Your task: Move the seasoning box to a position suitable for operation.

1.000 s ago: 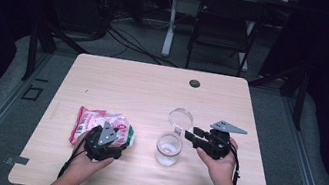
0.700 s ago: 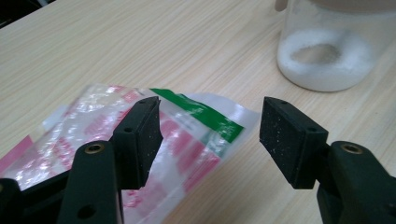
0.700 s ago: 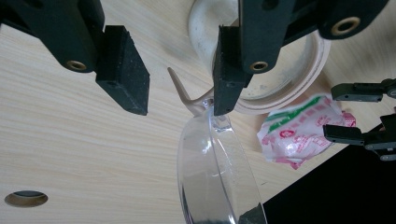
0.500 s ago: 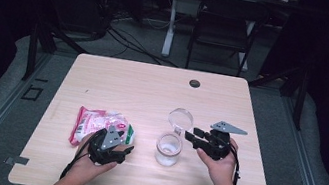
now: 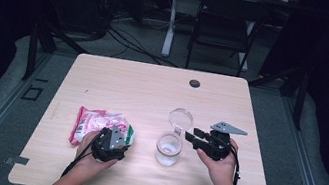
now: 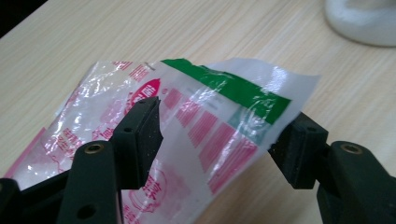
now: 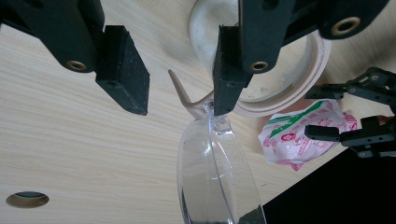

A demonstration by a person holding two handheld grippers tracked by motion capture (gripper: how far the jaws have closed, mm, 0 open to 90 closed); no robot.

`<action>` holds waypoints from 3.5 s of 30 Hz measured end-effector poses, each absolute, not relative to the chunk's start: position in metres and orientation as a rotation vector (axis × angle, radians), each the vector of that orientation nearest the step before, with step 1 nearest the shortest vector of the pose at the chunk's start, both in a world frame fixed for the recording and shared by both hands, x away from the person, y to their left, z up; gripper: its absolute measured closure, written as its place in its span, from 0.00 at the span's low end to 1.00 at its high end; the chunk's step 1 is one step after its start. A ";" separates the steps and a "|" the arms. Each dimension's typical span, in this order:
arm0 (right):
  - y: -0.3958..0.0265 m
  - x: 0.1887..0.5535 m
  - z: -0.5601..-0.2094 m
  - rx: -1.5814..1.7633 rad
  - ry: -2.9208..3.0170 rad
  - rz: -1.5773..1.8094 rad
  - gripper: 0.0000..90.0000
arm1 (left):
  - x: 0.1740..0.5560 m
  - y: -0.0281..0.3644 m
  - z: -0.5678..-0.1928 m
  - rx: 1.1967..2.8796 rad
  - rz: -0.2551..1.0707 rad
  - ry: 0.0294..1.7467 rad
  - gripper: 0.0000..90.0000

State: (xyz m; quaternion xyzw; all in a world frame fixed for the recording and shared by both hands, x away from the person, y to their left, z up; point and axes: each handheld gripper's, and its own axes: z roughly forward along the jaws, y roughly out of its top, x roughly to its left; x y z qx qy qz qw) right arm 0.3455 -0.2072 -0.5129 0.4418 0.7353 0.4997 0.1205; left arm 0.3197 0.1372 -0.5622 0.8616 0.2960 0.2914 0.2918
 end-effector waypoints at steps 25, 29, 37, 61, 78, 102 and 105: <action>-0.224 0.335 -0.513 1.328 2.097 1.434 0.62 | 0.346 0.161 -0.562 2.204 0.669 1.116 0.83; -0.225 0.335 -0.514 1.326 2.101 1.429 0.62 | 0.344 0.165 -0.558 2.192 0.660 1.140 0.90; -0.225 0.335 -0.514 1.329 2.099 1.429 0.62 | 0.345 0.176 -0.550 2.132 0.613 1.183 1.00; -0.225 0.336 -0.512 1.326 2.088 1.455 0.63 | 0.340 0.228 -0.505 1.935 0.626 1.252 1.00; -0.221 0.340 -0.514 1.317 2.111 1.460 0.63 | 0.352 0.282 -0.460 1.863 0.728 1.325 1.00; -0.223 0.340 -0.514 1.330 2.092 1.471 0.63 | 0.378 0.266 -0.414 1.947 0.741 1.246 1.00; -0.224 0.341 -0.513 1.325 2.099 1.468 0.63 | 0.377 0.260 -0.413 1.956 0.729 1.227 1.00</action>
